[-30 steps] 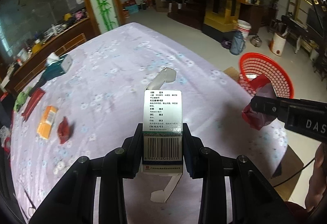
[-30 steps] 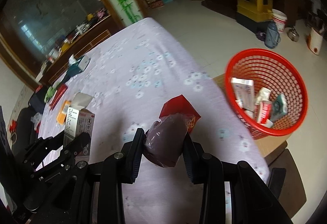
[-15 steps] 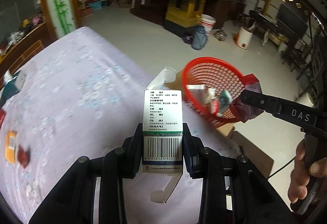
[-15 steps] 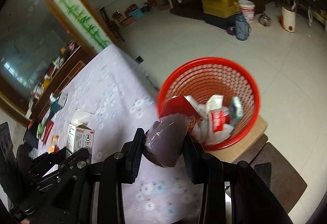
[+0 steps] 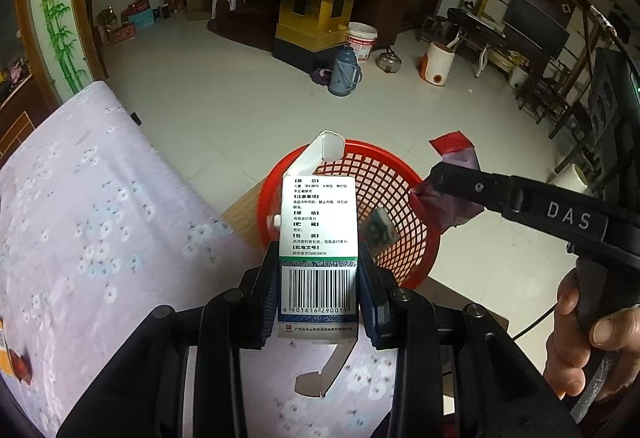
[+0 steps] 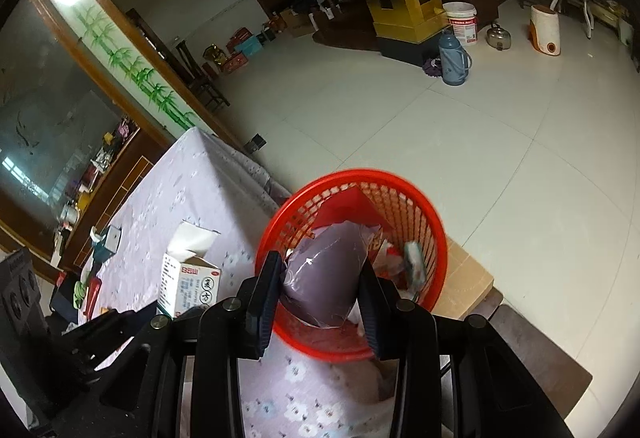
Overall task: Collect trash
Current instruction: 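Carry the pink wrapper and white-blue box in both tools over the red basket, then open both tools to drop the wrapper and box into the basket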
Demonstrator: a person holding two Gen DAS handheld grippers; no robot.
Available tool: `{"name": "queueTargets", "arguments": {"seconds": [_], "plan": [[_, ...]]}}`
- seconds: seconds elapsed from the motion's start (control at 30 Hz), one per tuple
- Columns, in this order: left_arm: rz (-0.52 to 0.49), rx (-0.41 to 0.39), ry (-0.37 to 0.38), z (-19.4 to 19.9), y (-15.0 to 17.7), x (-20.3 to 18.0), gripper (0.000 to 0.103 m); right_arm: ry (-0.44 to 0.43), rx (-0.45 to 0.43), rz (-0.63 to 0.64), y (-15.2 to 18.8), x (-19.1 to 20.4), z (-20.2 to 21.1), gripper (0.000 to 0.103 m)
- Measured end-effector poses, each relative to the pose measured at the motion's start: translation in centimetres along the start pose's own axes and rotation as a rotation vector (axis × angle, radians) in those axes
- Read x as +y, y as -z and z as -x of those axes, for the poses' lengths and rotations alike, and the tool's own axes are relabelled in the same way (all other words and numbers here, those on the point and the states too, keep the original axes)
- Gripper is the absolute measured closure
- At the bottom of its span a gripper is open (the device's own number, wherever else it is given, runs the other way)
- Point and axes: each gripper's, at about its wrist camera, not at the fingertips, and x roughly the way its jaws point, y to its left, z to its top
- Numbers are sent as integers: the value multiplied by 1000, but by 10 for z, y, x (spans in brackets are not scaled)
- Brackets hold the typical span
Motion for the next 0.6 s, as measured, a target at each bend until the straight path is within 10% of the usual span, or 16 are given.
{"name": "queueTargets", "arguments": {"seconds": [0.6], "plan": [[28,12,7,-20,-10,-5,61,-6,26,-6,-31,-15,-28,52]]}}
